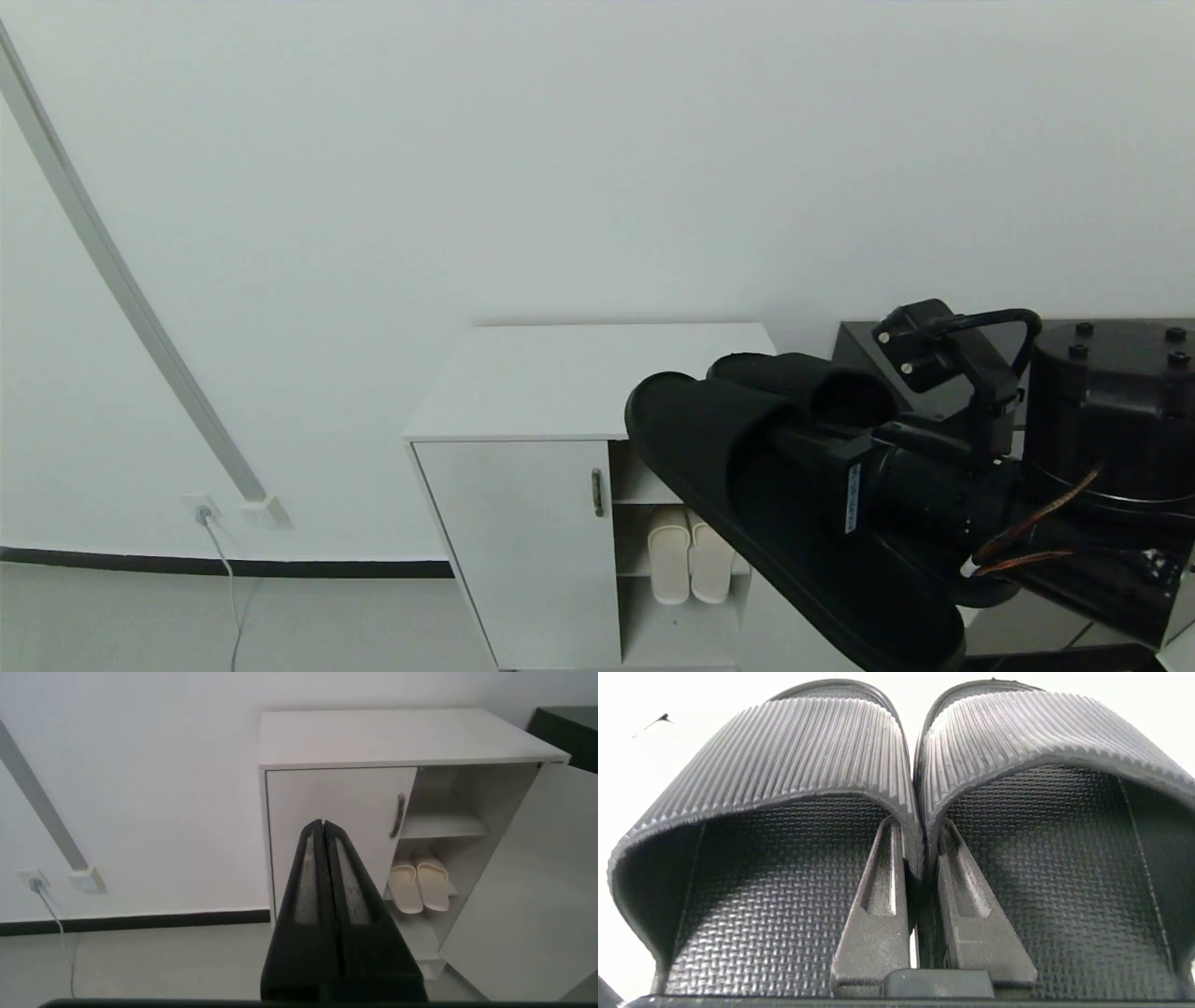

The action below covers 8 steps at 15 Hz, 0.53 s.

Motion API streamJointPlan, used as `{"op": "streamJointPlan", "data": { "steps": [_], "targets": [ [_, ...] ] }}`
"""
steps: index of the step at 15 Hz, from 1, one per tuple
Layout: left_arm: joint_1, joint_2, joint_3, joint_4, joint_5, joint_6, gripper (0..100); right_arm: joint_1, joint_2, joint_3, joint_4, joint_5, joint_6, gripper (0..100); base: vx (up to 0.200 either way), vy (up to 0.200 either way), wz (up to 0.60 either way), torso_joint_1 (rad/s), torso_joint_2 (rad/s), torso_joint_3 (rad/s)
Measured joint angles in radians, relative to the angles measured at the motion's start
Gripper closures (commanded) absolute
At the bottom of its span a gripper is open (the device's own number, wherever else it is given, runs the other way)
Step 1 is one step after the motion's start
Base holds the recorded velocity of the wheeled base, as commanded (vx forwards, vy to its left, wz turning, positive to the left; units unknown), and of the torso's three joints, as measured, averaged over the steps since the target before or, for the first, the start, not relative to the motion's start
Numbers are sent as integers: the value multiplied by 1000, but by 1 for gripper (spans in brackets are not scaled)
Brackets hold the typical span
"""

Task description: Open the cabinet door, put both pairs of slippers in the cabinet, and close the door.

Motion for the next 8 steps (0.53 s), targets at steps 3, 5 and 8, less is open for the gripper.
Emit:
{"op": "streamJointPlan", "data": {
  "steps": [3, 5, 8],
  "targets": [
    [-2, 0, 0, 0, 0, 0, 100, 3, 3, 9, -1, 0, 0, 100, 0, 0, 0, 0, 0, 0],
    [0, 0, 0, -1, 0, 0, 100, -2, 9, 12, -3, -2, -2, 100, 0, 0, 0, 0, 0, 0],
    [0, 0, 0, 0, 0, 0, 100, 1, 18, 16, -3, -2, -10, 100, 0, 0, 0, 0, 0, 0]
  ]
}}
